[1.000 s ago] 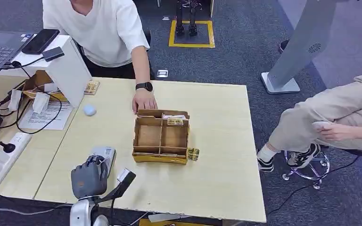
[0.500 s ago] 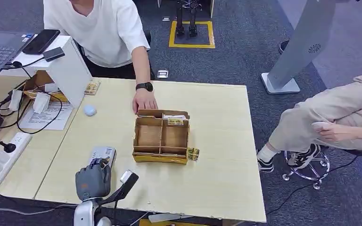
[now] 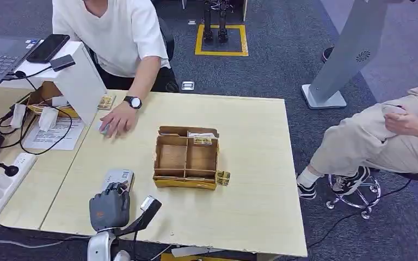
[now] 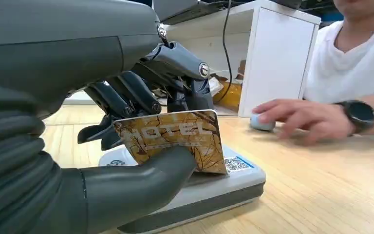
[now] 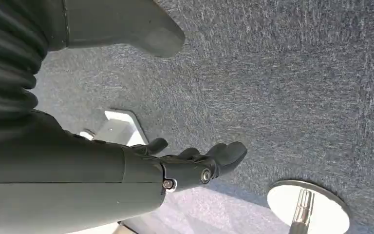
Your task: Pass the card to the sensor for recognition and then transmit it.
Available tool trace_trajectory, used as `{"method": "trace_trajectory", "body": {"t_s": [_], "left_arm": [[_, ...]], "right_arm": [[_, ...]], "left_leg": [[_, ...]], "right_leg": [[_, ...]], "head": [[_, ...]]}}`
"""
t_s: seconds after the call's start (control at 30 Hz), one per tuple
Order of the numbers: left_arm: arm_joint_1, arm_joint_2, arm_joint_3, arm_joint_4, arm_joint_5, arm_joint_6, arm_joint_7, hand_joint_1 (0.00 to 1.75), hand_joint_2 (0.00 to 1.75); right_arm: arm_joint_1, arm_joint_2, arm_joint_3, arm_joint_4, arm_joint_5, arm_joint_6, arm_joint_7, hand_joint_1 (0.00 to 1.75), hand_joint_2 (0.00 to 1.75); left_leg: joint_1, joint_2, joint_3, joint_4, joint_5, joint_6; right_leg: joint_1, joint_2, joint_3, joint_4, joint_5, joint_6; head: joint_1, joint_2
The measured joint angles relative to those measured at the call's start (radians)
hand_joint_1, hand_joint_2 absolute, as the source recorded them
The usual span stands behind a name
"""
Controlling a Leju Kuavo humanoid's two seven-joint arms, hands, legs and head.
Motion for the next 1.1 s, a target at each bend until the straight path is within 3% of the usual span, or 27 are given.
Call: {"method": "trace_trajectory", "body": {"t_s": [0.07,0.27,0.37,0.53,0.67,1.1], "left_arm": [[0.0,0.001,-0.006,0.002,0.043,0.0,-0.017,1.75,1.75],[0.003,-0.014,-0.026,-0.068,0.553,0.0,-0.323,1.75,1.75],[0.002,-0.013,-0.056,-0.152,0.704,-0.001,-0.386,1.75,1.75],[-0.038,-0.006,-0.119,-0.281,0.731,-0.002,-0.351,1.75,1.75],[-0.088,0.0,-0.147,-0.327,0.734,-0.006,-0.318,1.75,1.75],[-0.251,0.034,-0.208,-0.313,0.887,-0.066,-0.214,1.75,1.75]], "right_arm": [[0.0,0.0,0.0,0.0,0.0,0.0,0.0,0.0,1.75],[0.001,0.0,0.0,0.002,-0.003,0.0,-0.013,0.0,1.75],[0.003,-0.001,0.0,0.002,0.0,0.0,-0.017,0.0,1.75],[0.001,-0.002,0.0,0.003,0.019,0.0,-0.017,0.0,1.75],[-0.002,-0.001,0.001,0.003,0.033,0.0,-0.016,0.0,1.75],[-0.018,-0.001,0.008,0.003,0.061,0.0,-0.013,0.0,1.75]], "left_leg": [[0.0,0.0,0.0,0.0,0.0,0.0],[0.0,0.0,0.0,0.0,0.0,0.0],[0.0,0.0,0.0,0.0,0.0,0.0],[0.0,0.0,-0.001,0.0,0.0,0.0],[0.0,0.0,-0.001,0.0,0.0,0.0],[0.0,0.0,-0.002,0.0,0.0,0.0]], "right_leg": [[0.0,0.0,0.0,0.0,0.0,0.0],[0.0,0.0,0.0,0.0,0.0,0.0],[0.0,0.0,-0.001,0.0,0.0,0.0],[0.0,0.001,-0.001,0.0,0.0,0.0],[0.0,0.0,-0.001,0.0,0.0,0.0],[0.0,0.0,-0.002,0.0,0.0,0.0]], "head": [[0.0,0.0],[0.0,0.0],[0.0,0.0],[0.0,0.0],[0.0,0.0],[0.0,0.0]]}}
